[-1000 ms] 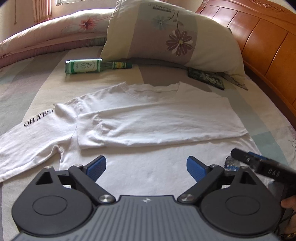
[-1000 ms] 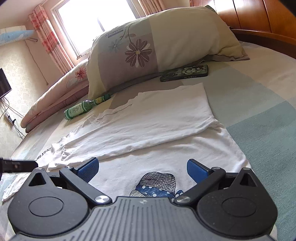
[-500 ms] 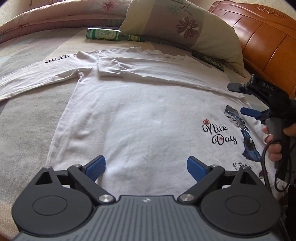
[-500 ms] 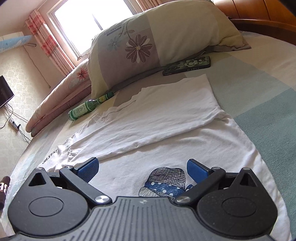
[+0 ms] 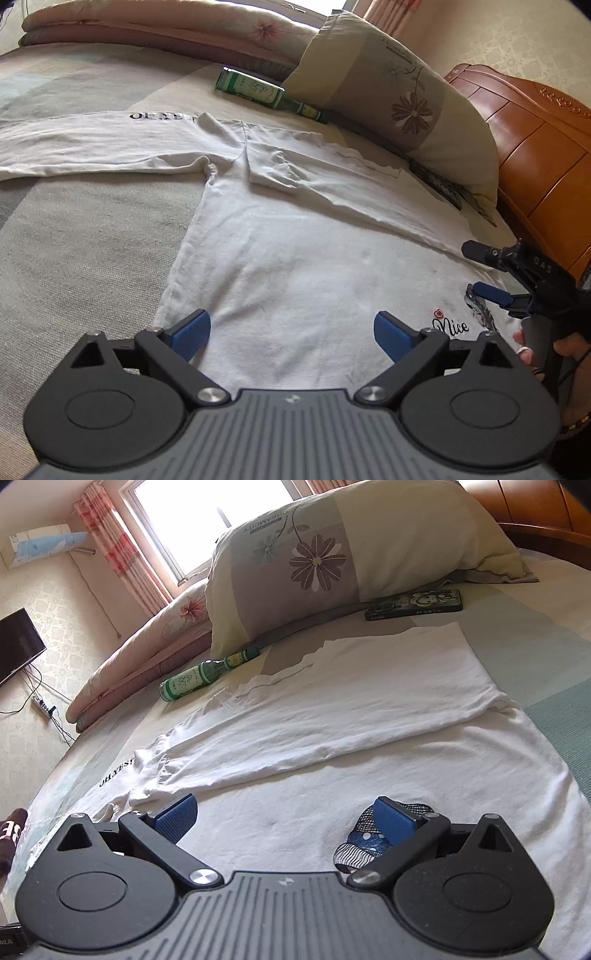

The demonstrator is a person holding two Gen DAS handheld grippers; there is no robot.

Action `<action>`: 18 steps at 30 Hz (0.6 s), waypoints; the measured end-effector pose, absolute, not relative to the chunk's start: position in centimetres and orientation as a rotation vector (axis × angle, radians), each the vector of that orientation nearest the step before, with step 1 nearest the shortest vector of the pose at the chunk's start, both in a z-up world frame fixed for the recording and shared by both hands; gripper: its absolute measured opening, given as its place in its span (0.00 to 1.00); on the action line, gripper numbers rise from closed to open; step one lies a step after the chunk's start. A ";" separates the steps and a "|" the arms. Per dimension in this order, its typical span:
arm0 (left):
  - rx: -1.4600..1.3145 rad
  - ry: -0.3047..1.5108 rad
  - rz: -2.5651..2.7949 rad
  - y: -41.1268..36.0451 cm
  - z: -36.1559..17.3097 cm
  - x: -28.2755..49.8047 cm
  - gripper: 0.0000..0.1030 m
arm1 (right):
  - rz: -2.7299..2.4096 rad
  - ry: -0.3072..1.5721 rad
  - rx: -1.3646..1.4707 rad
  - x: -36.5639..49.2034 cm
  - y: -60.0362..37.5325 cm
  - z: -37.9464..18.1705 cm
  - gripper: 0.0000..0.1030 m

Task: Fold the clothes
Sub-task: 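Grasp the 'OH,YES!' sleeve cuff with the left gripper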

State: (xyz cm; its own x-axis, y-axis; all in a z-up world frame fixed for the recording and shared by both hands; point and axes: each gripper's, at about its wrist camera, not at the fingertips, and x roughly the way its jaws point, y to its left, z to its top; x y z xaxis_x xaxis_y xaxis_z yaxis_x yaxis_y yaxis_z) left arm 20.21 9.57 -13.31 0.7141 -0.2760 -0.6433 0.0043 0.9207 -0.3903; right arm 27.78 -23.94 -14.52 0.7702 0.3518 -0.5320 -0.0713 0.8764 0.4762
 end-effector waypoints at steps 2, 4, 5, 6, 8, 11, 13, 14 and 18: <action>-0.417 0.725 -0.128 11.4 -12.6 20.1 0.92 | 0.244 0.655 0.456 27.8 -23.8 -14.7 1.00; -0.433 0.666 -0.075 13.4 -11.7 20.2 0.92 | 0.251 0.649 0.445 27.6 -23.7 -14.7 1.00; -0.439 0.640 -0.040 14.7 -11.3 20.3 0.92 | 0.253 0.644 0.439 27.5 -23.7 -14.6 1.00; -0.449 0.619 -0.005 15.9 -11.0 20.5 0.92 | 0.255 0.639 0.438 27.5 -23.7 -14.6 1.00; -0.487 0.590 0.063 18.5 -10.7 20.9 0.92 | 0.261 0.630 0.446 27.4 -23.7 -14.5 1.00; -0.563 0.560 0.158 22.6 -10.8 21.3 0.92 | 0.291 0.630 0.475 27.4 -23.7 -14.6 1.00; -0.645 0.540 0.202 25.2 -11.2 21.3 0.92 | 0.310 0.639 0.487 27.4 -23.5 -14.7 1.00; -0.693 0.529 0.226 26.6 -11.5 21.3 0.92 | 0.315 0.643 0.483 27.4 -23.3 -14.7 1.00; -0.836 0.505 0.307 30.7 -13.3 21.0 0.92 | 0.312 0.650 0.432 27.4 -22.4 -14.8 1.00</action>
State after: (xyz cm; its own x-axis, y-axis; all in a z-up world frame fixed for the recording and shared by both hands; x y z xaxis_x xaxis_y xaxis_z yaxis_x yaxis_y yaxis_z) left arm 21.03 30.72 -13.28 0.8399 0.0630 -0.5390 -0.4498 0.6364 -0.6266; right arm 27.35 -22.42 -14.81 0.7548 0.4092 -0.5126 -0.1446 0.8661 0.4785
